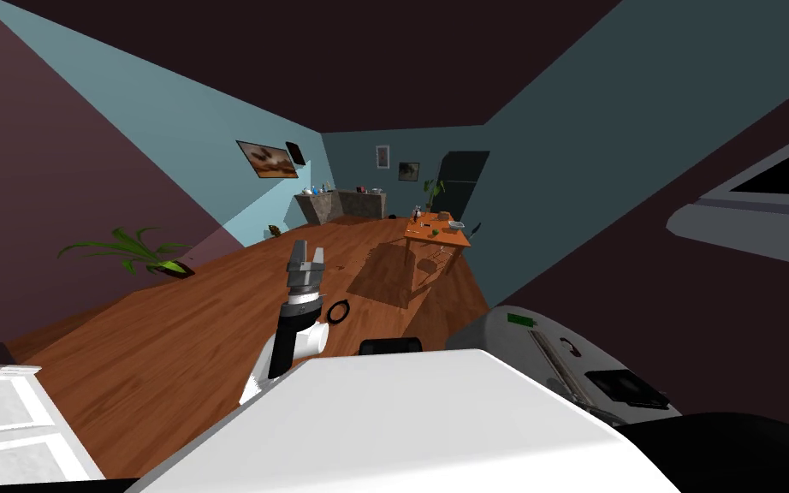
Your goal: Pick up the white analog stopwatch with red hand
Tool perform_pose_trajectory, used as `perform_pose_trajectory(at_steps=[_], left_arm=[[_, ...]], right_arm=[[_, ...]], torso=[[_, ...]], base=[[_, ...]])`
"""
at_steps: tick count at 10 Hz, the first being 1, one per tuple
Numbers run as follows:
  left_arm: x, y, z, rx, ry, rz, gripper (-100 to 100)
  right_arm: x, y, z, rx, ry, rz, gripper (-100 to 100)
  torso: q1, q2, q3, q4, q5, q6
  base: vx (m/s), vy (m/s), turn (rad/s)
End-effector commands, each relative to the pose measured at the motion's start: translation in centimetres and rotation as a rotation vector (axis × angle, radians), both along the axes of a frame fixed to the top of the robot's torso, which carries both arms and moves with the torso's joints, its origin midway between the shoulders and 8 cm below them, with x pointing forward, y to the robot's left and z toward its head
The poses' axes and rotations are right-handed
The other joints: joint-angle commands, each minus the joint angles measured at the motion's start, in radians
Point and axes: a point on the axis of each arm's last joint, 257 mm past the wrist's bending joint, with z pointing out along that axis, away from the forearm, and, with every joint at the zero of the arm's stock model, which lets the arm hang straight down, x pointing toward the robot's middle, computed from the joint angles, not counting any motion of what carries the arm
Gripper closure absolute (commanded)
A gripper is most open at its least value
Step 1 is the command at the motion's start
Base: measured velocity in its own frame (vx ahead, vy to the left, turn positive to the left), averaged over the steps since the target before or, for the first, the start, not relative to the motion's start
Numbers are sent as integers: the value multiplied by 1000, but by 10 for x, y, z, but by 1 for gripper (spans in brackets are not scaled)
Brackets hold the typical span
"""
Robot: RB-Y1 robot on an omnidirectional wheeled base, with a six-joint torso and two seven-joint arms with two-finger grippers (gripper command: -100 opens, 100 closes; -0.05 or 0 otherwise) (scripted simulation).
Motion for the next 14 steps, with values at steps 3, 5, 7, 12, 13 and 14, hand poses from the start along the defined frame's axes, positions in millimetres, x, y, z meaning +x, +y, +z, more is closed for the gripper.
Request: perform_pose_trajectory(at_steps=[3, 5, 7, 12, 13, 14], left_arm=[[0, 0, 0, 0, 0, 0, 0], [0, 0, 0, 0, 0, 0, 0], [0, 0, 0, 0, 0, 0, 0], [0, 0, 0, 0, 0, 0, 0], [0, 0, 0, 0, 0, 0, 0], [0, 0, 0, 0, 0, 0, 0]], right_arm=[[19, -1, 1, -11, 10, 74, 100], [53, 12, 0, 5, -18, 150, 100], [46, 6, 0, -9, 8, 153, 100], [79, 26, -4, 18, -9, 247, 100], [101, 31, 0, 15, -21, 310, 100], [101, 33, -2, 18, -10, 323, 100]], torso=[[-3, -6, -3, -1, 0, 2], [-2, -5, -3, -1, -1, -1], [-3, -7, -4, -2, -1, 1], [-3, -4, -2, -1, -2, 0], [-4, -3, -1, 0, -3, -2], [-5, -5, -3, 0, -3, 1]], base=[[84, -31, -242], [76, -26, -221], [89, -11, -190], [48, -10, -140], [81, -19, -336], [112, -13, -371]])
